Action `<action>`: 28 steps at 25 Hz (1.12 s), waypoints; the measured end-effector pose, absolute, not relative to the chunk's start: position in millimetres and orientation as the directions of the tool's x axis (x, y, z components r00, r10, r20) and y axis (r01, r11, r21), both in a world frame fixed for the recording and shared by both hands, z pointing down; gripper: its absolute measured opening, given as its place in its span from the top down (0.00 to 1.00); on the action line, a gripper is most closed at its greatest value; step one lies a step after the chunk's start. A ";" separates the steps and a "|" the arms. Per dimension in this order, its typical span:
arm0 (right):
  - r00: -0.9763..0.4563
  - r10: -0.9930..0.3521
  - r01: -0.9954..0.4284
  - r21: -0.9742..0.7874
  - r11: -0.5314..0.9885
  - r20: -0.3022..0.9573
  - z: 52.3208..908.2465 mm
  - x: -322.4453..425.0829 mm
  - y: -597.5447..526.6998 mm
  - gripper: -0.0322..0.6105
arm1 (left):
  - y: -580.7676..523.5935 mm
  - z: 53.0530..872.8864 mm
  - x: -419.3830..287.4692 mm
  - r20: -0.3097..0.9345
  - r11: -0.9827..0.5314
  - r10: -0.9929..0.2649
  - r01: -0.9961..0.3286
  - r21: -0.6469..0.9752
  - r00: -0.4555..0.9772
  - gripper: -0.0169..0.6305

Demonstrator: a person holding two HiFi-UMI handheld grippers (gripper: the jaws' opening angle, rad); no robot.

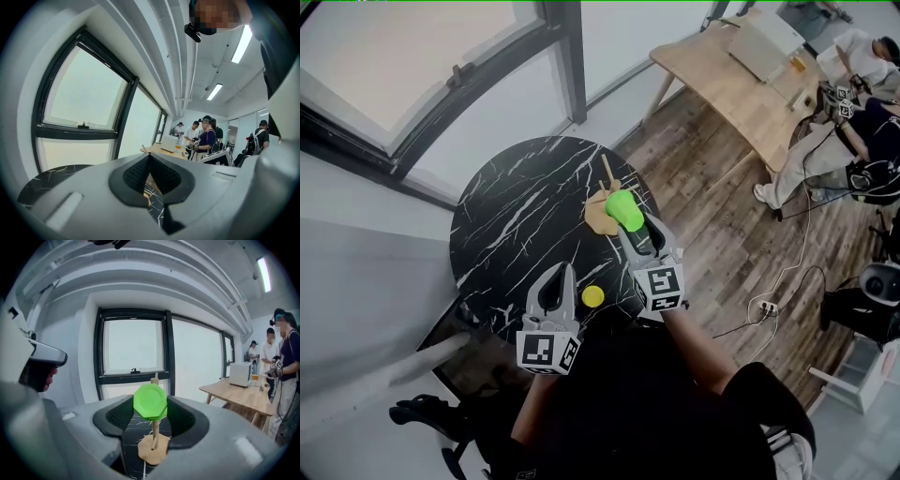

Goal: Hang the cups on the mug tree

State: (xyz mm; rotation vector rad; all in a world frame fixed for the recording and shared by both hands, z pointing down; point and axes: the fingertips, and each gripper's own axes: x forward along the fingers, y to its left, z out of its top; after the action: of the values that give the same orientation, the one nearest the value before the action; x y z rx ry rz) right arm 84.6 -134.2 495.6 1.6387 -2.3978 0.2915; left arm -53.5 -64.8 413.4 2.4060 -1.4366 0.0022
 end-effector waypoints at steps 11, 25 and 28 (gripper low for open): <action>-0.347 -0.888 -0.935 -0.035 0.353 0.303 505.0 81.4 -132.4 0.61 | -61.6 408.8 -59.0 0.171 -0.422 -0.860 -0.859 0.288 0.480 0.98; -0.339 -0.901 -0.938 -0.025 0.346 0.271 490.1 83.7 -119.1 0.58 | -49.3 399.1 -67.3 0.141 -0.427 -0.867 -0.857 0.289 0.479 0.98; -0.334 -0.905 -0.940 -0.020 0.341 0.262 484.3 83.8 -111.9 0.58 | -45.0 396.0 -70.2 0.127 -0.433 -0.866 -0.854 0.288 0.483 0.98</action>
State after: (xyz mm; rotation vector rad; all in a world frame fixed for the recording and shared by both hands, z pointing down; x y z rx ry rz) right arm 83.8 -111.9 484.3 1.6756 -2.3983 0.2480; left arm -70.2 -45.0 396.0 2.4200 -1.4530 -0.0569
